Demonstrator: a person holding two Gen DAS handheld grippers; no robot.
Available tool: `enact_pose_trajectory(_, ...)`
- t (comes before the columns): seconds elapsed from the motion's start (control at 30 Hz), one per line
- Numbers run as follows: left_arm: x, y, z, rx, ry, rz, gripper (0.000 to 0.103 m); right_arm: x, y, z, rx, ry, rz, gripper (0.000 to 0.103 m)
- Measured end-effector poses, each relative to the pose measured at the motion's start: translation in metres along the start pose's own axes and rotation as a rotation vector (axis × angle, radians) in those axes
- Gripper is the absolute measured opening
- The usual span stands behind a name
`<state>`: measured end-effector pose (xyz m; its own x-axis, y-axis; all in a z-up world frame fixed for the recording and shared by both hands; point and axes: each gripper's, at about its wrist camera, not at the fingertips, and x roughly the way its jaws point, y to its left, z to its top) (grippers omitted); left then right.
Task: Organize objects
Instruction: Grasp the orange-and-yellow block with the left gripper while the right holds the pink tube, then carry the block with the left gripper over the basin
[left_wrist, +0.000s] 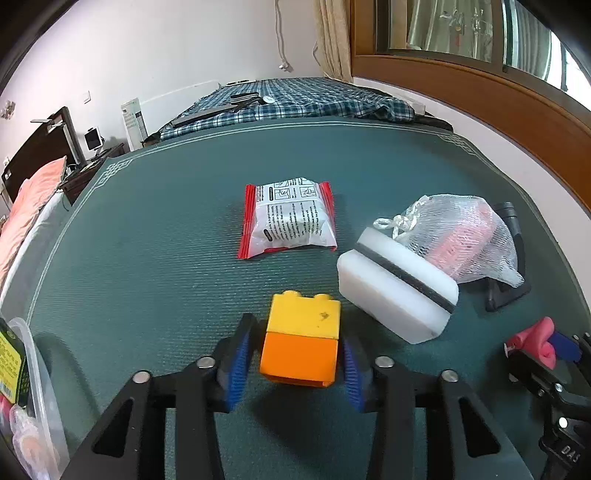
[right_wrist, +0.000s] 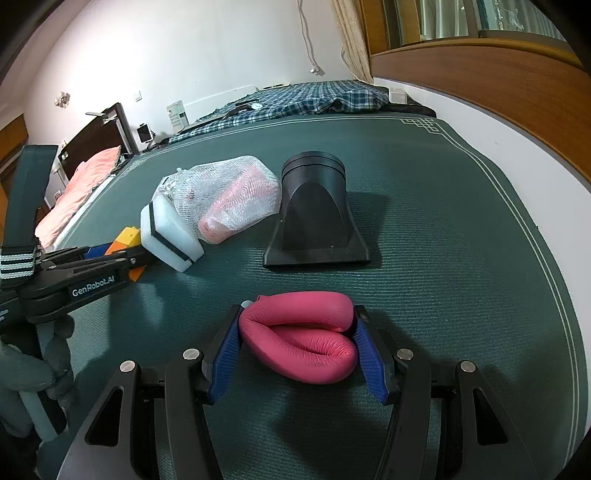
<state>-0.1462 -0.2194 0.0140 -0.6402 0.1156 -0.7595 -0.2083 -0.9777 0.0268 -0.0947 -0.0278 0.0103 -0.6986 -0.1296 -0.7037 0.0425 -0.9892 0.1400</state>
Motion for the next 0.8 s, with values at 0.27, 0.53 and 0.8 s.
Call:
enact_pose_trajectory(0.27, -0.014, 0.005, -0.007, -0.024, -0.013, 0.001, 0.033, 0.000, 0.000, 0.000, 0.000, 0.000, 0.000, 0.059)
enact_pose_trajectory(0.53, -0.039, 0.012, -0.016, -0.043, -0.039, 0.004, 0.033, 0.000, 0.001, -0.001, 0.000, 0.000, -0.001, 0.059)
enact_pose_trajectory(0.8, -0.063, 0.026, -0.024, -0.074, -0.066, 0.023, 0.033, -0.001, 0.001, 0.000, -0.002, 0.000, -0.002, 0.059)
